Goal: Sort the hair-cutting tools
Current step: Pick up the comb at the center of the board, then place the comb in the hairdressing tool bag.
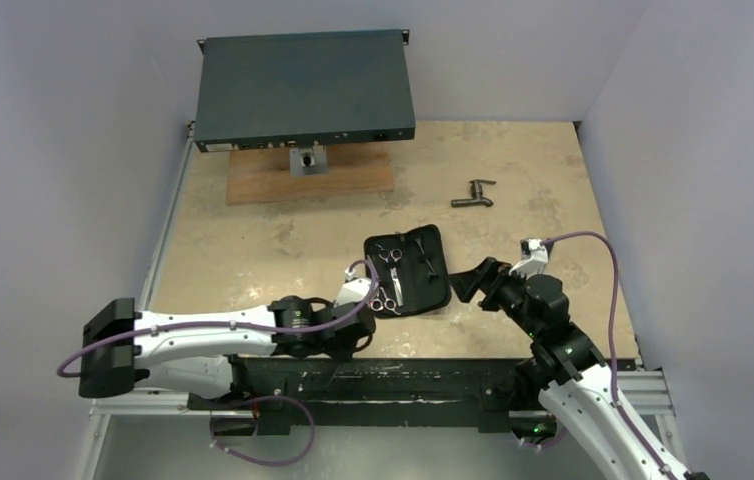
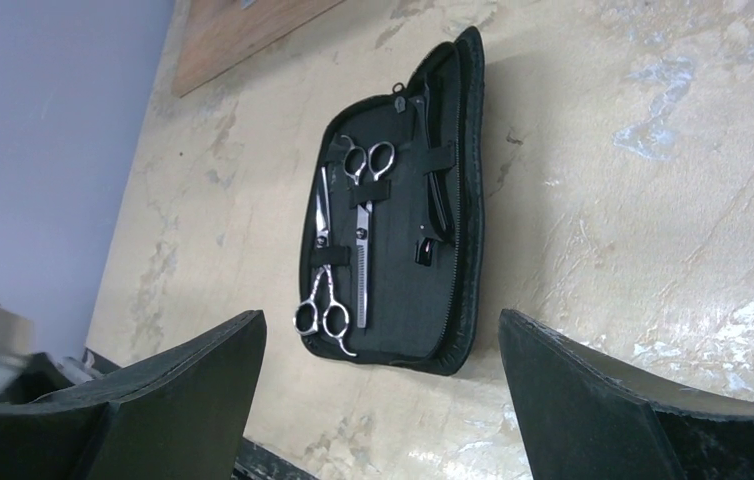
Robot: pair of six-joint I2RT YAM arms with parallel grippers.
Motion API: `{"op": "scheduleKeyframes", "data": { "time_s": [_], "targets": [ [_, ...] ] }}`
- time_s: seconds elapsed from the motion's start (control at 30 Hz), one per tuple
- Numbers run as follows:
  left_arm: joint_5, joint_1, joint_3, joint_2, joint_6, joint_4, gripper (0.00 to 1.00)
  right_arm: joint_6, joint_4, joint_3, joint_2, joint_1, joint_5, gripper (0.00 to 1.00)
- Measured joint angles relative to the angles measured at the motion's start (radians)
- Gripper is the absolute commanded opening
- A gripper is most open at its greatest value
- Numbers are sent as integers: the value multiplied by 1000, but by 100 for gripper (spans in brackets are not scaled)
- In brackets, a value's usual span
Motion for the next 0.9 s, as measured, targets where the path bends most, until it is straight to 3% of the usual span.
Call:
{"op": "scheduleKeyframes", "data": {
  "time_s": [0.17, 0.3, 0.53, 0.7, 0.9],
  "targets": [
    [-69, 16, 166, -80, 46, -83, 0, 1, -7, 19, -24, 0, 1, 88],
    [-69, 123, 259, -55, 88, -23, 0, 8, -7, 27, -38, 0, 3, 88],
    [-15, 283, 392, 268, 58, 196, 0, 24, -7, 28, -34, 0, 14, 88],
    [21, 319, 504, 487, -19, 258, 0, 27, -9, 36, -8, 0, 9, 88],
    [21, 330, 589, 610, -133, 304, 0, 27, -18, 64, -24, 0, 9, 89]
  ]
}}
